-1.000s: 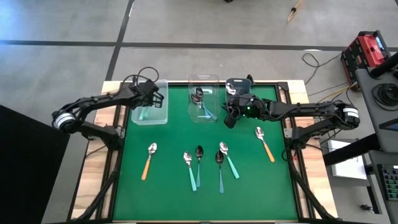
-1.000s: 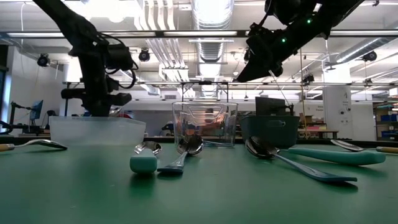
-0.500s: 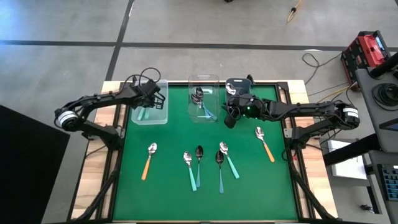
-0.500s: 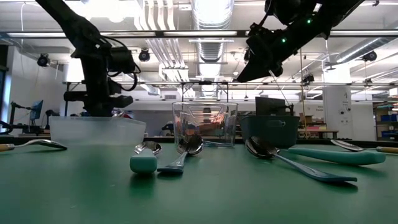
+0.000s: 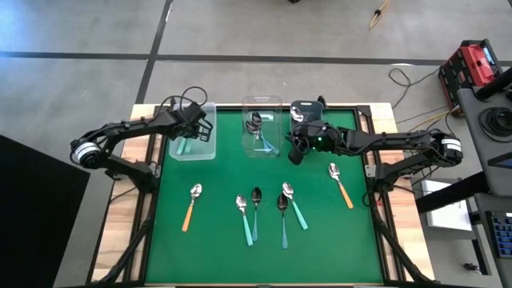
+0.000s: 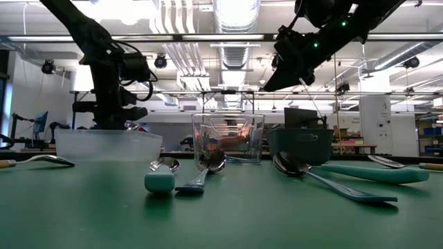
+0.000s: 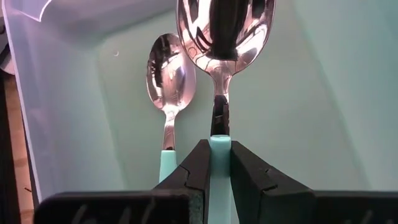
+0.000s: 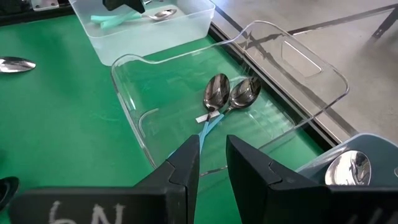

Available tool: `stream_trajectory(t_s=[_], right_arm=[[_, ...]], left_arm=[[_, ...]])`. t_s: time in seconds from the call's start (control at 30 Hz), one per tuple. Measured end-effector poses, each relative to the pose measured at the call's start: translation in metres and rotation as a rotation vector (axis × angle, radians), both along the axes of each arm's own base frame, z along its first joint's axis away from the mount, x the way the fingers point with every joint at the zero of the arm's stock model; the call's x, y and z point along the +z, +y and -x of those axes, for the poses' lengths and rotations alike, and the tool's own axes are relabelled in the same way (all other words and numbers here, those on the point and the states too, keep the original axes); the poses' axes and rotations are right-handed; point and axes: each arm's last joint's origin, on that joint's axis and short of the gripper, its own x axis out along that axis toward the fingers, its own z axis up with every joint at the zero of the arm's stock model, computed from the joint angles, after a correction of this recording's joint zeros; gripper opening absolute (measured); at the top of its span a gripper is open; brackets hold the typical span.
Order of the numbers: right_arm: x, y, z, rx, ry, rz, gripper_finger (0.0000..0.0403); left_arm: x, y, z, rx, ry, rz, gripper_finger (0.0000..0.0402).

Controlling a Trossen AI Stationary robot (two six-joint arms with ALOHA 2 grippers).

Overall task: Sort silverware by color (type)
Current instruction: Put the green spoon into the white bin

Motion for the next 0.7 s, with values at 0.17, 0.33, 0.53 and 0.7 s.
stream_trajectory(t_s=[0.17, 0.33, 0.53, 0.7], right_arm=[[0.0000, 0.0000, 0.0000, 0.000, 0.000, 0.000, 0.0070], [0.0000, 0.0000, 0.0000, 0.000, 0.000, 0.000, 0.0070], [-0.0002, 0.0000, 0.0001, 0.000, 0.001, 0.000, 0.0070], [-0.0001, 0.0000, 0.0001, 0.001, 0.002, 0.003, 0.0070]], left_arm=[[-0.0005, 0.0000, -0.0002, -0.021, -0.036, 0.041, 0.0023], [-0.0008, -0.0003, 0.0007, -0.022, -0.036, 0.057, 0.0023], [-0.0019, 0.0001, 0.0042, -0.017, -0.039, 0.094, 0.0023], [-0.0022, 0.0015, 0.0070, -0.009, -0.030, 0.102, 0.0023]])
